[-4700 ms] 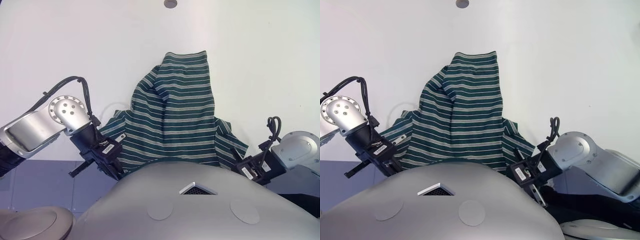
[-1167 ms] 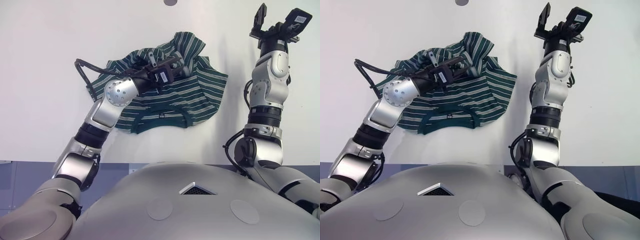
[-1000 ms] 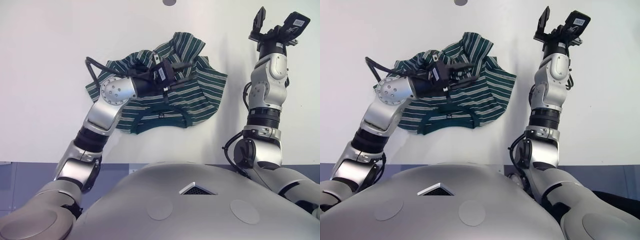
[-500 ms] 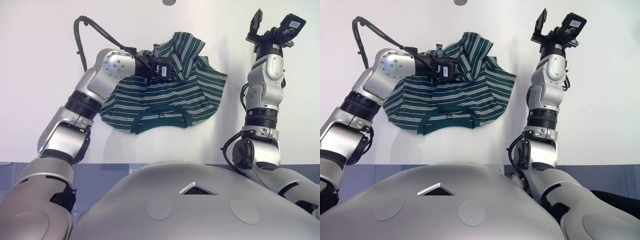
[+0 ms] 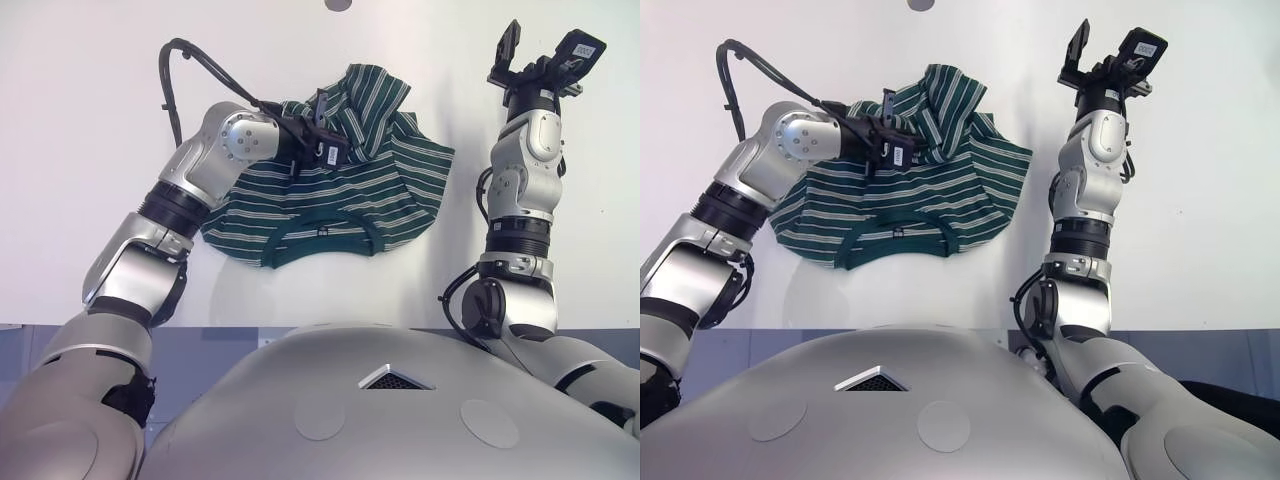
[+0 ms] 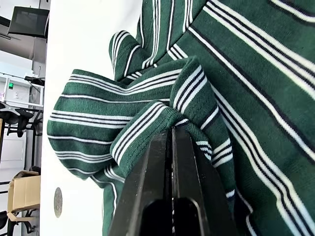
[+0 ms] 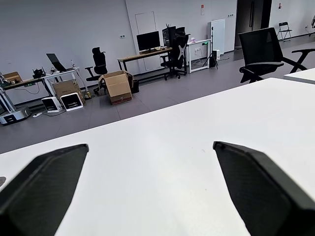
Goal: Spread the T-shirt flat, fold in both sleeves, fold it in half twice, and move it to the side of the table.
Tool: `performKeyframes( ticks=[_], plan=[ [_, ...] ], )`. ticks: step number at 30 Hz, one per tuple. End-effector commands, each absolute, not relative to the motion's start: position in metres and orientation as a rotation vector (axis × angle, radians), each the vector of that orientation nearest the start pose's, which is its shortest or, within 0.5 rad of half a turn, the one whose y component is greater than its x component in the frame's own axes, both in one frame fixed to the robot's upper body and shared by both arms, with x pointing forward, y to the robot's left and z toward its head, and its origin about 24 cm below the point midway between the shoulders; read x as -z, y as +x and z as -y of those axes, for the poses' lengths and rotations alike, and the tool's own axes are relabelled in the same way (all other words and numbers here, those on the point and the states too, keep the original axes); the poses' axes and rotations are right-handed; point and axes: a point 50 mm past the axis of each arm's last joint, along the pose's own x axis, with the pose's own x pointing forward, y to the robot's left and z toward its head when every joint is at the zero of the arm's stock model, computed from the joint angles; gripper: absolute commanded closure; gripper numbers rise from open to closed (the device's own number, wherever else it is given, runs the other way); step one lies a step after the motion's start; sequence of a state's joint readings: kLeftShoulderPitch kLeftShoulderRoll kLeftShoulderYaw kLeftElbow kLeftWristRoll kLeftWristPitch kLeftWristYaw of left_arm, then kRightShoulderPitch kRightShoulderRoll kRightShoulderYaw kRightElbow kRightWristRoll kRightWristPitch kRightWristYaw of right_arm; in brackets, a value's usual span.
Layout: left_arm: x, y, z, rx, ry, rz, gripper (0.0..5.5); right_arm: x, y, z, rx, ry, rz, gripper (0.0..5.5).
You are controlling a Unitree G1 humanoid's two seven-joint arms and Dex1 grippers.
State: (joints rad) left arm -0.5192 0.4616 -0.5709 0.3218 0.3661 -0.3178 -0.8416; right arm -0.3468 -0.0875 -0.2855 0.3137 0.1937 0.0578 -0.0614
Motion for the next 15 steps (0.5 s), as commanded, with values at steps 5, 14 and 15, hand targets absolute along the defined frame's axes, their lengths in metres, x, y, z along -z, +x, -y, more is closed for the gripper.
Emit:
performKeyframes(
  ticks=[5, 14, 15],
  plan=[
    [-0.097, 0.305, -0.102, 1.224, 1.102, 0.14, 5.49, -0.058, 0.312, 0.215, 0.26, 0.183, -0.018, 0.73],
    [-0.144, 0.345, -0.129, 0.921, 1.139, 0.227, 5.49, -0.058, 0.313, 0.214, 0.256, 0.177, -0.015, 0.73],
    [-0.148, 0.351, -0.13, 0.875, 1.155, 0.249, 5.49, -0.058, 0.313, 0.213, 0.254, 0.177, -0.014, 0.73]
  ],
)
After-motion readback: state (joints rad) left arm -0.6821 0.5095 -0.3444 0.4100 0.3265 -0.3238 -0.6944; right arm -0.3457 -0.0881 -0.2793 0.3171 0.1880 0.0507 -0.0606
